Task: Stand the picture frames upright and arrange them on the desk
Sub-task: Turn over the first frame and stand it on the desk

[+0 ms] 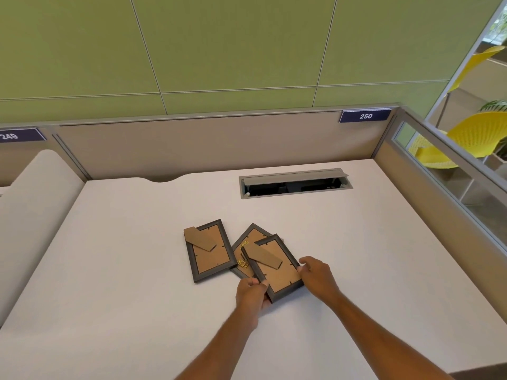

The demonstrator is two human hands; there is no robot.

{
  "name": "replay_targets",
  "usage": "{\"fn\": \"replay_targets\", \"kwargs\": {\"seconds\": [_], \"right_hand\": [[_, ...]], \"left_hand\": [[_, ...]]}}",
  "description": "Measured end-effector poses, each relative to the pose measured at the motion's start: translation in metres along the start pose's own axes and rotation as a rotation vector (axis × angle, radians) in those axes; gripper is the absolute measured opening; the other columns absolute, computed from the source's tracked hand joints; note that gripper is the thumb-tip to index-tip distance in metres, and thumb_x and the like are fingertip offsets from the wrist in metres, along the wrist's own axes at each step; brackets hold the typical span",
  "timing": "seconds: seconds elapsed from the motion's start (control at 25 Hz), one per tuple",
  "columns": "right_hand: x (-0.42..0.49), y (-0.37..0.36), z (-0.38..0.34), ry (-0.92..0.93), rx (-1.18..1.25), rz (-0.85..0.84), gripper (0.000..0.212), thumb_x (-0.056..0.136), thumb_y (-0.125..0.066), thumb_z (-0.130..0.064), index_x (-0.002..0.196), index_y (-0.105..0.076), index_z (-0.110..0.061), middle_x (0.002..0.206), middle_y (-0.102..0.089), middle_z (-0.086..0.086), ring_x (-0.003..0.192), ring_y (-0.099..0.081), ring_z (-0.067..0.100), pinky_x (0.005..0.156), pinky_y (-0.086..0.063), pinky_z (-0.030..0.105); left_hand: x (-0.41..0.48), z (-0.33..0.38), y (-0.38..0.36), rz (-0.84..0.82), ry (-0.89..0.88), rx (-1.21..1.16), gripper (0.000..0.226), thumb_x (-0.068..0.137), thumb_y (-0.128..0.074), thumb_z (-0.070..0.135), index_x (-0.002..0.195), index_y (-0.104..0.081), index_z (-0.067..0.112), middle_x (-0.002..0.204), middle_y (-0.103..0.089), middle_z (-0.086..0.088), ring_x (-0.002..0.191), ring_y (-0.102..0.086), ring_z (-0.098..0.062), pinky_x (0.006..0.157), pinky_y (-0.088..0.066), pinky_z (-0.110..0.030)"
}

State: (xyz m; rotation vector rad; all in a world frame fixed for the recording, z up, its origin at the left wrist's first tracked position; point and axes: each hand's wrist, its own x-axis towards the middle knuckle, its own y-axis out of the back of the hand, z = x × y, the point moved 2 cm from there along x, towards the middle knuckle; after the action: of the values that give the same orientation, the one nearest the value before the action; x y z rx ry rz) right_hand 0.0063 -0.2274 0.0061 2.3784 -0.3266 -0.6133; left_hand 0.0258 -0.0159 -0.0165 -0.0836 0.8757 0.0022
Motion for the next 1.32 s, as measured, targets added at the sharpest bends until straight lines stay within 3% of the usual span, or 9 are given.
{"fn": "replay_targets", "kwargs": {"seconds": [0.16, 0.28, 0.4, 0.48, 0.56, 0.68, 0.88, 1.08, 1.32], "right_hand": [[0.005, 0.023, 0.002, 0.076, 0.088, 0.037, 0.043, 0.101, -0.05, 0.007, 0.118, -0.078, -0.02, 0.111, -0.078, 0.005, 0.107, -0.074, 0.027, 0.078, -0.056, 0.017], [0.006, 0.037, -0.003, 0.261, 0.037, 0.041, 0.06, 0.098, -0.056, 0.012, 0.131, -0.07, -0.036, 0.118, -0.074, -0.003, 0.096, -0.076, 0.019, 0.082, -0.065, 0.026], [0.001, 0.04, -0.012, 0.483, -0.212, 0.085, 0.073, 0.095, -0.075, -0.004, 0.154, -0.054, -0.04, 0.145, -0.056, -0.023, 0.117, -0.064, -0.001, 0.09, -0.061, 0.022], [-0.003, 0.041, -0.021, 0.637, -0.304, 0.134, 0.07, 0.091, -0.083, -0.013, 0.152, -0.059, -0.037, 0.153, -0.055, -0.023, 0.132, -0.053, -0.005, 0.096, -0.058, 0.02], [-0.007, 0.04, -0.029, 0.741, -0.259, 0.189, 0.058, 0.087, -0.087, -0.011, 0.138, -0.072, -0.031, 0.146, -0.067, -0.014, 0.132, -0.061, 0.004, 0.099, -0.062, 0.027], [-0.013, 0.042, -0.045, 0.677, -0.08, 0.19, 0.039, 0.088, -0.084, -0.004, 0.118, -0.081, -0.028, 0.122, -0.079, -0.013, 0.115, -0.071, 0.011, 0.097, -0.062, 0.035], [-0.022, 0.053, -0.064, 0.543, 0.023, 0.152, 0.018, 0.092, -0.08, -0.016, 0.099, -0.075, -0.032, 0.094, -0.078, -0.016, 0.092, -0.072, 0.013, 0.078, -0.059, 0.034], [-0.025, 0.061, -0.074, 0.378, 0.241, 0.118, 0.014, 0.1, -0.075, -0.02, 0.113, -0.072, -0.021, 0.104, -0.08, -0.011, 0.093, -0.076, 0.002, 0.069, -0.063, 0.021], [-0.025, 0.055, -0.072, 0.248, 0.39, 0.076, 0.024, 0.101, -0.074, -0.029, 0.122, -0.069, -0.018, 0.11, -0.083, -0.006, 0.098, -0.082, 0.012, 0.082, -0.07, 0.038]], "left_hand": [[-0.013, 0.032, 0.011, -0.086, -0.045, -0.022, 0.023, 0.101, -0.071, 0.004, 0.12, -0.058, 0.004, 0.112, -0.079, -0.023, 0.102, -0.079, -0.034, 0.084, -0.07, -0.046], [-0.027, 0.059, 0.021, -0.16, -0.043, -0.074, 0.023, 0.101, -0.071, 0.003, 0.121, -0.059, 0.0, 0.105, -0.082, -0.024, 0.092, -0.081, -0.032, 0.072, -0.069, -0.039], [-0.04, 0.08, 0.029, -0.226, -0.018, -0.102, 0.021, 0.099, -0.072, 0.0, 0.118, -0.063, -0.003, 0.096, -0.083, -0.024, 0.084, -0.082, -0.031, 0.067, -0.068, -0.037], [-0.046, 0.089, 0.031, -0.259, 0.009, -0.139, 0.024, 0.097, -0.074, -0.002, 0.12, -0.066, -0.006, 0.097, -0.083, -0.024, 0.081, -0.083, -0.031, 0.065, -0.068, -0.036], [-0.05, 0.096, 0.032, -0.278, 0.032, -0.176, 0.024, 0.094, -0.076, -0.003, 0.117, -0.068, -0.007, 0.098, -0.083, -0.026, 0.077, -0.084, -0.031, 0.059, -0.067, -0.033], [-0.05, 0.104, 0.032, -0.3, 0.033, -0.198, 0.032, 0.091, -0.082, 0.004, 0.119, -0.071, -0.008, 0.104, -0.081, -0.028, 0.08, -0.082, -0.032, 0.057, -0.068, -0.032], [-0.048, 0.112, 0.025, -0.338, -0.018, -0.184, 0.037, 0.099, -0.077, 0.027, 0.114, -0.075, -0.007, 0.101, -0.081, -0.026, 0.083, -0.08, -0.032, 0.072, -0.069, -0.035], [-0.034, 0.112, 0.025, -0.216, -0.097, 0.048, 0.051, 0.093, -0.079, 0.053, 0.112, -0.076, 0.006, 0.094, -0.074, -0.011, 0.087, -0.071, -0.026, 0.088, -0.066, -0.043], [-0.036, 0.094, 0.013, -0.234, -0.081, 0.147, 0.059, 0.102, -0.058, 0.063, 0.118, -0.077, 0.01, 0.099, -0.082, -0.005, 0.092, -0.076, -0.021, 0.087, -0.06, -0.04]]}}
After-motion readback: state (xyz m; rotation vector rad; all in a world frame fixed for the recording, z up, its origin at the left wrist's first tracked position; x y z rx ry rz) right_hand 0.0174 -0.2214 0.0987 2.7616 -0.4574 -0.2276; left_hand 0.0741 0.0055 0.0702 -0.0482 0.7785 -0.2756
